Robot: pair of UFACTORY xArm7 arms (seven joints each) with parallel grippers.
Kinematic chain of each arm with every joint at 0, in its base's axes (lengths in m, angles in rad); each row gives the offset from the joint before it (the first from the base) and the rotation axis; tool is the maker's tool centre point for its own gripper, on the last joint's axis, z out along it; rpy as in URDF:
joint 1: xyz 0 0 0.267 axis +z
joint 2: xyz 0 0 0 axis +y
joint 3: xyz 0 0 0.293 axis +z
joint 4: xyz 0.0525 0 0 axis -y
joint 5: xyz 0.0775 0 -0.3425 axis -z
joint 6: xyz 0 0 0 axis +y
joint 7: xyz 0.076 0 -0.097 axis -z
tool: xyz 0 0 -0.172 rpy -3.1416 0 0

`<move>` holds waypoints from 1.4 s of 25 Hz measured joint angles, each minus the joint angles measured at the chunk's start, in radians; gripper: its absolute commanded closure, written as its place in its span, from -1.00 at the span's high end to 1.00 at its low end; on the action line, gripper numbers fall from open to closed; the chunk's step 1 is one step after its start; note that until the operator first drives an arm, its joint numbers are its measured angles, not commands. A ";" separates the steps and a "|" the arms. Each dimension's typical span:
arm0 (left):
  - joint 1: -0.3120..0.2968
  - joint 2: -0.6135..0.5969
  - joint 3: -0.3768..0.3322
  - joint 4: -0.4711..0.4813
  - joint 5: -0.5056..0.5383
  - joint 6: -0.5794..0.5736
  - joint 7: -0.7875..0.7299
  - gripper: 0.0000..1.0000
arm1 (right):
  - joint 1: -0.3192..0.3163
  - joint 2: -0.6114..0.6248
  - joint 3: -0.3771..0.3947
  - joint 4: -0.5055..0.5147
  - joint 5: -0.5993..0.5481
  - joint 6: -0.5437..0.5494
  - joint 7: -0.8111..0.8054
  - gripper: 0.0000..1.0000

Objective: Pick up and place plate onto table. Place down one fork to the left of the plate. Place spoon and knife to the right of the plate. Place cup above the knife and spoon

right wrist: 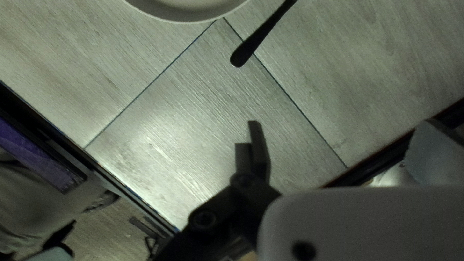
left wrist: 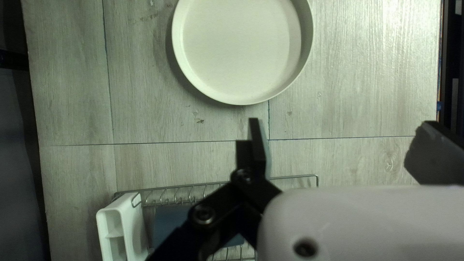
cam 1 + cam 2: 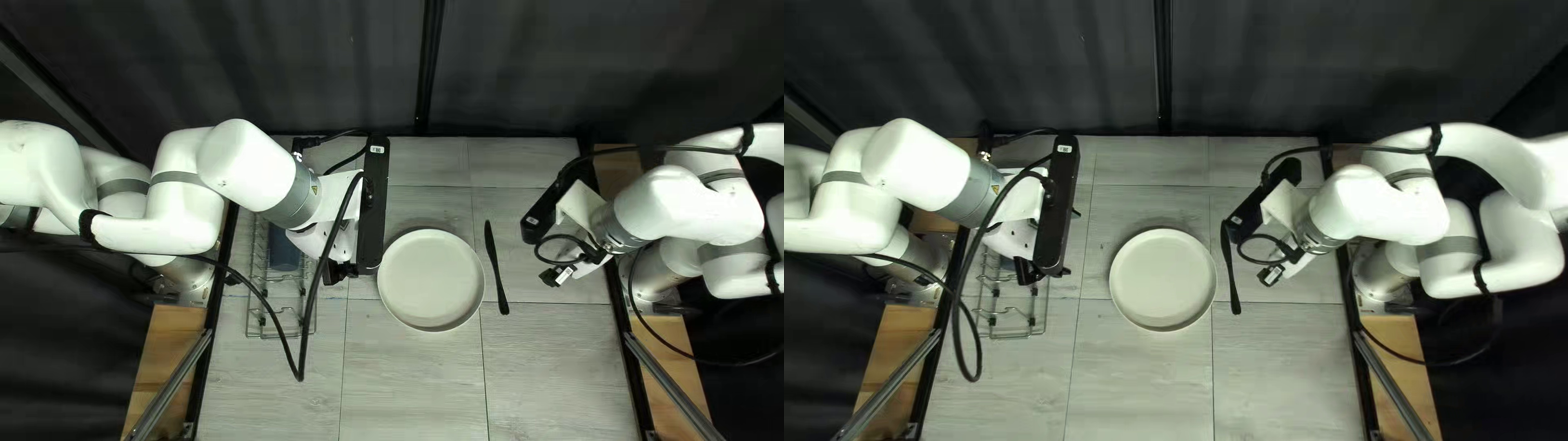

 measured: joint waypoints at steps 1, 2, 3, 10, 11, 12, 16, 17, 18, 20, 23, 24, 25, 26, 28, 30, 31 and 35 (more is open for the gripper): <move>0.000 0.000 0.000 0.000 0.000 0.000 0.000 1.00 | 0.019 -0.026 -0.014 -0.008 -0.004 0.009 -0.039 1.00; 0.000 0.000 0.000 0.000 0.000 0.000 0.000 1.00 | 0.033 -0.046 -0.027 -0.014 -0.008 0.017 -0.067 1.00; 0.000 0.000 0.000 0.000 0.000 0.000 0.000 1.00 | 0.043 -0.059 -0.035 -0.019 -0.012 0.023 -0.085 1.00; 0.001 -0.024 0.031 -0.019 0.028 0.057 0.053 1.00 | 0.049 -0.067 -0.040 -0.022 -0.014 0.026 -0.096 1.00; 0.002 -0.040 0.048 -0.034 0.034 0.074 0.074 1.00 | 0.049 -0.067 -0.040 -0.022 -0.014 0.026 -0.096 1.00; 0.002 -0.060 0.072 -0.054 0.039 0.089 0.101 1.00 | 0.049 -0.067 -0.040 -0.022 -0.014 0.026 -0.096 1.00; 0.003 -0.147 0.185 -0.159 0.058 0.133 0.230 1.00 | 0.049 -0.068 -0.040 -0.022 -0.014 0.026 -0.097 1.00; 0.004 -0.169 0.207 -0.185 0.063 0.141 0.254 1.00 | 0.049 -0.068 -0.040 -0.022 -0.014 0.026 -0.097 1.00; 0.006 -0.188 0.224 -0.208 0.069 0.146 0.270 1.00 | 0.049 -0.068 -0.040 -0.022 -0.014 0.026 -0.097 1.00; 0.012 -0.222 0.241 -0.252 0.080 0.151 0.285 1.00 | 0.049 -0.068 -0.040 -0.022 -0.014 0.026 -0.097 1.00; 0.031 -0.270 0.248 -0.333 0.103 0.152 0.280 1.00 | 0.049 -0.067 -0.040 -0.022 -0.014 0.026 -0.097 1.00; 0.041 -0.286 0.252 -0.361 0.113 0.152 0.277 1.00 | 0.049 -0.067 -0.040 -0.022 -0.014 0.026 -0.097 1.00; 0.054 -0.302 0.257 -0.387 0.124 0.154 0.272 1.00 | 0.049 -0.067 -0.040 -0.022 -0.014 0.026 -0.097 1.00; 0.070 -0.317 0.260 -0.410 0.137 0.158 0.263 1.00 | 0.049 -0.067 -0.040 -0.022 -0.014 0.026 -0.097 1.00; 0.103 -0.334 0.259 -0.443 0.165 0.164 0.237 1.00 | 0.049 -0.067 -0.040 -0.022 -0.014 0.026 -0.097 1.00; 0.132 -0.333 0.248 -0.459 0.191 0.165 0.211 1.00 | 0.049 -0.067 -0.040 -0.022 -0.014 0.026 -0.097 1.00; 0.146 -0.328 0.241 -0.463 0.205 0.166 0.198 1.00 | 0.049 -0.067 -0.040 -0.022 -0.014 0.026 -0.097 1.00; 0.195 -0.316 0.223 -0.471 0.254 0.200 0.165 1.00 | 0.049 -0.067 -0.040 -0.022 -0.014 0.026 -0.097 1.00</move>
